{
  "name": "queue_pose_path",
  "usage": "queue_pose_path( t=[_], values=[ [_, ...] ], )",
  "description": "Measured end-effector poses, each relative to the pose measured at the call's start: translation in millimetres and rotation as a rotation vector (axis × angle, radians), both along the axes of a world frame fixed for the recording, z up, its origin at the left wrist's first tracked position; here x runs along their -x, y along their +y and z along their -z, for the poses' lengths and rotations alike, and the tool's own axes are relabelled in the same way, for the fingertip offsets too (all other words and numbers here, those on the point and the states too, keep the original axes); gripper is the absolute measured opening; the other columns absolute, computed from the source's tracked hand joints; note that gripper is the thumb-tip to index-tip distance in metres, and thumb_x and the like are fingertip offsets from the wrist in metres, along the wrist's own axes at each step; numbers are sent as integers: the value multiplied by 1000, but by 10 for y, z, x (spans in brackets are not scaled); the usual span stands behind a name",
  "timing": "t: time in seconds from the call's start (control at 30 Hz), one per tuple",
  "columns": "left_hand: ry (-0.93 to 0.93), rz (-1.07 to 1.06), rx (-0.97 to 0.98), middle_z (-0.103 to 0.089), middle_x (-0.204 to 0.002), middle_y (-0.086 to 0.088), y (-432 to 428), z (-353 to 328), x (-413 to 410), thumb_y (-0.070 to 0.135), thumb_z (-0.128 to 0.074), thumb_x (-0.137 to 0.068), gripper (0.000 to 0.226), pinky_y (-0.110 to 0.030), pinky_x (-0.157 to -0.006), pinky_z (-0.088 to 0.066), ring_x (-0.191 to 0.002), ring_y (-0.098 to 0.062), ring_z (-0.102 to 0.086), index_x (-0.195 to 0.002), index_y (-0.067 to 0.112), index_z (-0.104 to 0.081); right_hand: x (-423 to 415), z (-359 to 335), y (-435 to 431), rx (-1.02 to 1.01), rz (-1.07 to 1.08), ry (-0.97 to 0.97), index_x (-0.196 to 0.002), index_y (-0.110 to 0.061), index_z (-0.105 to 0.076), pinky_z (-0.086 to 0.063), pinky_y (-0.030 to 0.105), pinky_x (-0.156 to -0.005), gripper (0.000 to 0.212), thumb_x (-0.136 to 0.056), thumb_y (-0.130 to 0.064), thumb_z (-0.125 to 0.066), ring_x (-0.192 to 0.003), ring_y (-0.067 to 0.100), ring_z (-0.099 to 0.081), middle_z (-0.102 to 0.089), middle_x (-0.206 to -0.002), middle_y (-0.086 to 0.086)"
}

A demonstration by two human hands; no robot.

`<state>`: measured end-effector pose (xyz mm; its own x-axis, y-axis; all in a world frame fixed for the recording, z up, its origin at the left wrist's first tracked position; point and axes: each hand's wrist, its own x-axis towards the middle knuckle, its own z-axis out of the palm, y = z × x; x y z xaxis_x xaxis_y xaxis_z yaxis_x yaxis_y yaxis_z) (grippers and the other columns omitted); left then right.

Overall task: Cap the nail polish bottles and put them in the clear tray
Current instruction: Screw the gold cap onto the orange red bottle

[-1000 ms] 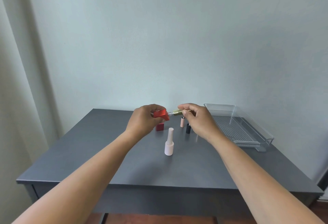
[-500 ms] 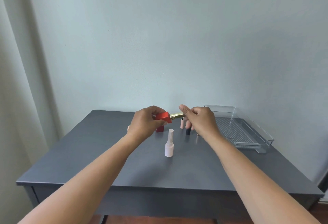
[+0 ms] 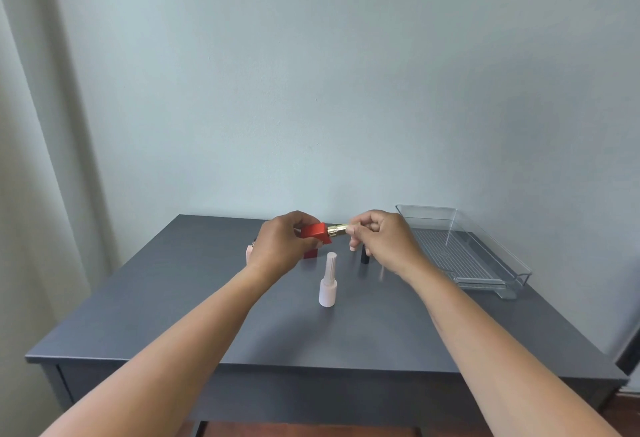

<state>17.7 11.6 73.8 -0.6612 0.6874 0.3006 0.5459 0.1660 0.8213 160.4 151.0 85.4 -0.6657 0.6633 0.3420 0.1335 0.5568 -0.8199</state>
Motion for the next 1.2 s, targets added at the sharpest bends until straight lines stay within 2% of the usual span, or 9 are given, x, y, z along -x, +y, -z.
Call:
queue_pose_path(
  t=[0.13, 0.3, 0.43, 0.5, 0.6, 0.77, 1.03, 1.13, 1.2],
  values=[
    [-5, 2, -19, -73, -87, 20, 21, 4, 10, 25, -80, -74, 25, -47, -83, -59, -77, -7, -69, -81, 46, -67, 16, -8, 22, -44, 53, -23, -72, -22, -67, -46, 26, -58, 31, -87, -49, -62, -45, 0, -52, -74, -65, -5],
    [3, 18, -43, -72, -86, 21, 52, 7, 7, 26, -82, -74, 26, -43, -81, -60, -79, -3, -69, -80, 46, -65, 31, -35, 28, -107, 131, -50, -54, -18, -61, -46, 27, -54, 61, -81, -71, -48, -44, 10, -56, -67, -52, -2],
    [40, 17, -35, -71, -86, 20, 64, 11, 21, 24, -81, -76, 29, -40, -79, -62, -77, -2, -68, -79, 47, -63, 16, -73, 29, -146, 163, -125, -61, -13, -68, -45, 27, -55, 79, -75, -85, -40, -41, 3, -57, -66, -49, -8],
    [35, 9, -26, -72, -84, 20, 61, 11, 35, 26, -81, -75, 28, -41, -79, -61, -77, -3, -68, -79, 48, -64, -2, -80, 33, -159, 135, -134, -79, -21, -70, -47, 29, -61, 64, -74, -81, -49, -53, 1, -61, -69, -59, -8],
    [37, 13, -27, -72, -80, 24, 59, 5, 46, 26, -80, -74, 29, -40, -77, -62, -75, 1, -68, -77, 50, -65, -27, -81, 35, -222, 67, -177, -118, -34, -63, -46, 28, -77, 42, -80, -50, -71, -87, 9, -63, -72, -90, -8],
    [125, 27, -29, -71, -79, 22, 67, -14, 44, 21, -79, -77, 35, -30, -70, -58, -65, 9, -62, -77, 52, -63, -10, -100, -28, -369, 41, -249, -95, -28, -70, -40, 26, -62, 10, -89, -32, -63, -72, 14, -56, -71, -85, -6],
    [355, -9, 6, -67, -96, 12, 53, 4, 26, 23, -74, -81, 23, -34, -76, -53, -86, -10, -62, -101, 34, -70, -27, -151, -18, -339, 29, -312, -66, -32, -62, -37, 26, -52, 25, -91, -33, -62, -52, 10, -48, -54, -56, -8],
    [339, 14, 23, -67, -97, 11, 51, -20, 61, 24, -74, -82, 25, -30, -77, -52, -87, -11, -61, -105, 33, -71, -38, -168, -10, -255, -11, -257, -79, -32, -71, -39, 24, -58, 12, -90, -31, -65, -56, 8, -50, -67, -68, -3],
    [320, 39, 43, -68, -97, 11, 56, -44, 69, 24, -74, -83, 27, -27, -77, -51, -87, -11, -61, -108, 33, -71, -35, -179, -15, -331, -28, -290, -108, -26, -71, -41, 25, -73, 18, -92, -30, -63, -80, 11, -58, -71, -94, -1]
  ],
)
